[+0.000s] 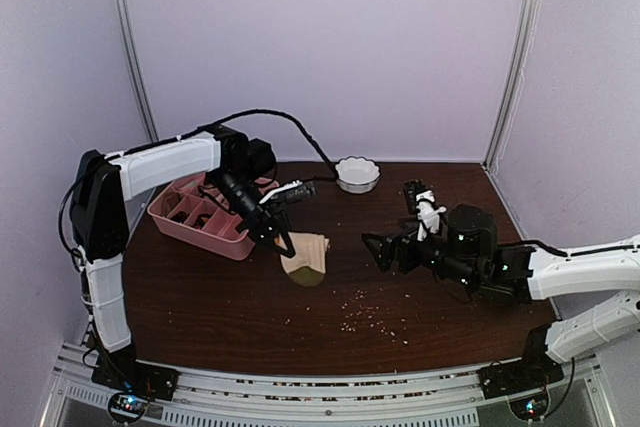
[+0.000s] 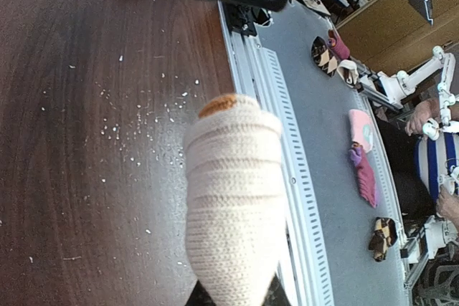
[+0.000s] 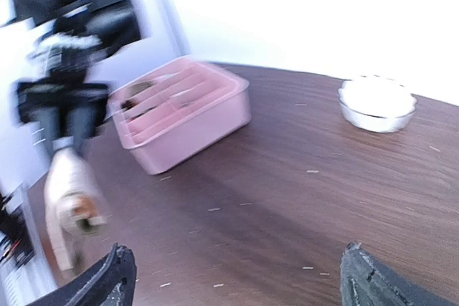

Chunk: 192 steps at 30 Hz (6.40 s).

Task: Roll the socks
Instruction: Roll the sock, then pass from the right arm to the left

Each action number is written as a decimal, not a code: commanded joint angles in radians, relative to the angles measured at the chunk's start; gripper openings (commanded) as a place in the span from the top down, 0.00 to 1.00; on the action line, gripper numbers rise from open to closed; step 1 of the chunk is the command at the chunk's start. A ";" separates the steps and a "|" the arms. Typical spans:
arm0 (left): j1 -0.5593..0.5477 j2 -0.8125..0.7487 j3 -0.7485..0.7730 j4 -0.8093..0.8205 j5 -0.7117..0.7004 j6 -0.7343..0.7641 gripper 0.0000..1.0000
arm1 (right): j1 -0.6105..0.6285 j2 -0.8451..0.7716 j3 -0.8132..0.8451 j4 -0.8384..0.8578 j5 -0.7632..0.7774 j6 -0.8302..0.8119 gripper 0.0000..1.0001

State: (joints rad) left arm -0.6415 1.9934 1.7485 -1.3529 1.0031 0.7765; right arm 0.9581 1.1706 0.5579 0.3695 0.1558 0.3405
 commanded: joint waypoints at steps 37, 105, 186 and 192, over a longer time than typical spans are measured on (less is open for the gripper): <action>-0.029 -0.179 -0.096 0.012 -0.053 0.028 0.99 | 0.138 0.324 0.362 0.024 -0.517 0.101 0.29; -0.322 -0.637 -0.486 0.844 -1.295 0.227 0.74 | 0.139 0.536 0.383 0.492 -0.418 1.318 1.00; 0.079 -0.237 0.126 -0.221 0.174 -0.037 0.02 | 0.250 0.302 0.284 0.478 -0.115 0.175 1.00; 0.194 -0.322 0.171 -0.023 0.113 -0.314 0.02 | 0.260 0.407 0.340 0.666 -0.126 0.229 1.00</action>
State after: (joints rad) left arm -0.4793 1.7489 1.8484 -1.5101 1.1118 0.6460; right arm 1.2072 1.5211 0.8570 0.7990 0.0093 0.5144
